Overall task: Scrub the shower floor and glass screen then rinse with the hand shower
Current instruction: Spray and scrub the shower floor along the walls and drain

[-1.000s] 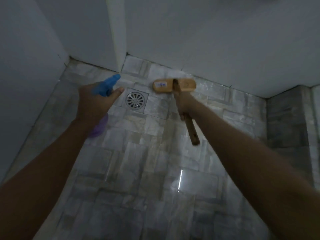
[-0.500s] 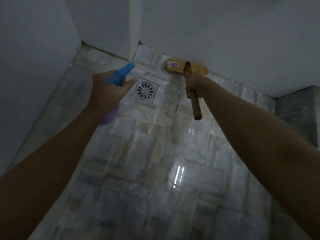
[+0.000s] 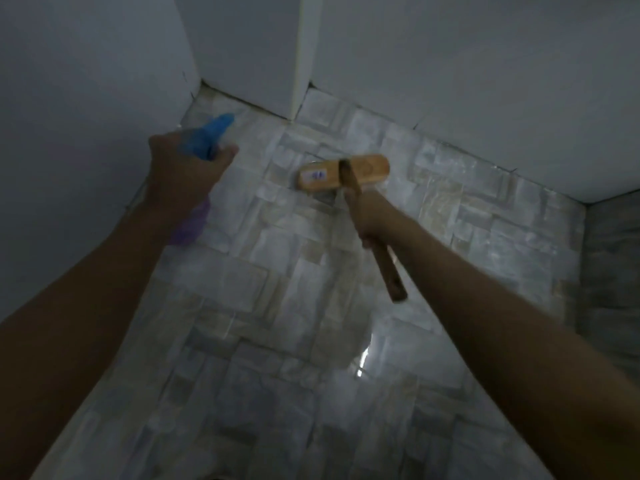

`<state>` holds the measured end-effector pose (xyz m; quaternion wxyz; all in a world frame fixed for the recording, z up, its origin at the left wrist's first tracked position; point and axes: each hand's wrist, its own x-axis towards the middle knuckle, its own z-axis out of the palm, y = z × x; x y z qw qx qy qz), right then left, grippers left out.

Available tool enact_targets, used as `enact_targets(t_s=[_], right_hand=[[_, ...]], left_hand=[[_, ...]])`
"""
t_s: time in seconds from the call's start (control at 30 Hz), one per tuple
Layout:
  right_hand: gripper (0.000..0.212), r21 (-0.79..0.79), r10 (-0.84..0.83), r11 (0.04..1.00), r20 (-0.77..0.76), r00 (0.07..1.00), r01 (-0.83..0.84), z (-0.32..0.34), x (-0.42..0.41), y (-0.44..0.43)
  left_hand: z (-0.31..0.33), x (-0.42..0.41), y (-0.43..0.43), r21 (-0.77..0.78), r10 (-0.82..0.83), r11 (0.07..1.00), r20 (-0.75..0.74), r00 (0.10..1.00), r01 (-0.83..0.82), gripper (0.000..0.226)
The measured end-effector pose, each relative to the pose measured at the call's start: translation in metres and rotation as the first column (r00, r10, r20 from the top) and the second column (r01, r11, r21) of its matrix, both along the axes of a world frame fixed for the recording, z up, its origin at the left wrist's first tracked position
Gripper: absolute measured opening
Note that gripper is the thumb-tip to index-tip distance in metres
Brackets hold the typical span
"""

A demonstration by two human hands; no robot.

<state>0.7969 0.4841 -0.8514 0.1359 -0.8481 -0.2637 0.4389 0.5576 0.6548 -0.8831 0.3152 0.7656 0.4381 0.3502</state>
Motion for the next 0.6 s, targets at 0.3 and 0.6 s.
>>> enact_targets(t_s=[0.3,0.6], right_hand=[[0.023,-0.007,0.03,1.0,0.06,0.998,-0.03,-0.009,0.001,0.035],[0.026,0.111,-0.209,0.971,-0.015,0.978,0.21,-0.01,0.015,0.069]], left_hand=[[-0.001,-0.001,-0.001,0.013,0.057,0.998,0.081,0.995,-0.058,0.021],[-0.005,-0.007,0.004,0.07,0.011,0.997,0.067,0.998,-0.015,0.016]])
